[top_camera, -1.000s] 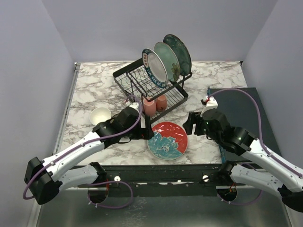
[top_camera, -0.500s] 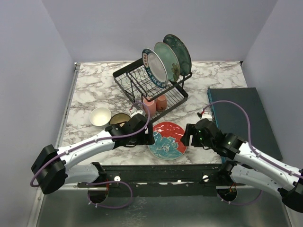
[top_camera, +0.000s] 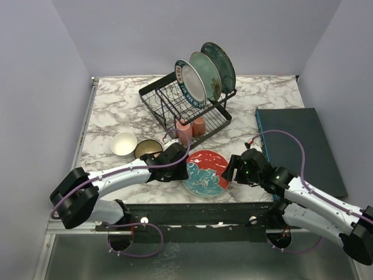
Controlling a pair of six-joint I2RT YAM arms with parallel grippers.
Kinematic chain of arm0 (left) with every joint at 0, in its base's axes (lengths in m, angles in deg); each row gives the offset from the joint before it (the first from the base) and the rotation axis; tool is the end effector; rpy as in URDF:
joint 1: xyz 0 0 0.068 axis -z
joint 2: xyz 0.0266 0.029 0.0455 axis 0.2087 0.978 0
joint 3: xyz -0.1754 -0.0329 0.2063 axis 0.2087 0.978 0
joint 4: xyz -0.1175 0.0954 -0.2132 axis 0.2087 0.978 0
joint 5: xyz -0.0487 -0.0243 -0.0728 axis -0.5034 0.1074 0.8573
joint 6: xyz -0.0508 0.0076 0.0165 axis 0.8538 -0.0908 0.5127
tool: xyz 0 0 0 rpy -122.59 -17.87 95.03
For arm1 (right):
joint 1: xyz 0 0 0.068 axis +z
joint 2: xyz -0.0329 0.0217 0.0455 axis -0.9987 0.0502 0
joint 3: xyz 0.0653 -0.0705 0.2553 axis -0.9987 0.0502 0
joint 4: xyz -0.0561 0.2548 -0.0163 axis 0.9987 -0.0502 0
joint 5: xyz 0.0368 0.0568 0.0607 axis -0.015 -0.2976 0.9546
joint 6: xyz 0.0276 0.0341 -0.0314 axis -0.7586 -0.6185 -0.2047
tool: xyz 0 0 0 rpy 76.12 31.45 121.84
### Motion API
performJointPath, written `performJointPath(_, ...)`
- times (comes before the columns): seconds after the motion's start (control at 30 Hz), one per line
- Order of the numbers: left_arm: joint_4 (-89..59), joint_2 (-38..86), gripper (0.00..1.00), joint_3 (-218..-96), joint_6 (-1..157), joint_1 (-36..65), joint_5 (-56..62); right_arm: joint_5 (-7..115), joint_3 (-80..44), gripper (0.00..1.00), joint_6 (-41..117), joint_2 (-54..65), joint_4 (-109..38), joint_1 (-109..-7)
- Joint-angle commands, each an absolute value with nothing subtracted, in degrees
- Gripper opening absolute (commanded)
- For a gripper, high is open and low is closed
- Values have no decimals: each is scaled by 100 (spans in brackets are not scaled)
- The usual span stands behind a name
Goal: Load the mixed dishes into the dish rack
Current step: Pick up the plate at the center of the board.
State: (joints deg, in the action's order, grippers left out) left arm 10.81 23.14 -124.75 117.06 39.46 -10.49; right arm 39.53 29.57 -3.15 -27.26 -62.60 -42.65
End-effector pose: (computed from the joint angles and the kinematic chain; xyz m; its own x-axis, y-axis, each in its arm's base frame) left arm 0.1540 -0.1883 0.1857 -0.9148 -0.0940 -0.3927 0.0588 0.9312 -0.3598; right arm 0.1228 0.1146 0.2025 -0.8251 0.2260 -0.5178 -0.0317 0.8965 0.4419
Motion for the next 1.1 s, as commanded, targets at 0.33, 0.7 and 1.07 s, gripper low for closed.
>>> performJointPath(0.33,794,2624,32,-12414,11728,3842,-1128,4205,3316,73,-608,-2688,-5831,-4537)
performJointPath(0.7,790,2813,10,-12447,11677,3823,-1163,4282,3507,72,-793,-2550,-5615,-4593)
performJointPath(1.07,780,2866,1,-12275,11664,3827,-1155,4402,3773,72,-935,-2515,-5344,-4609)
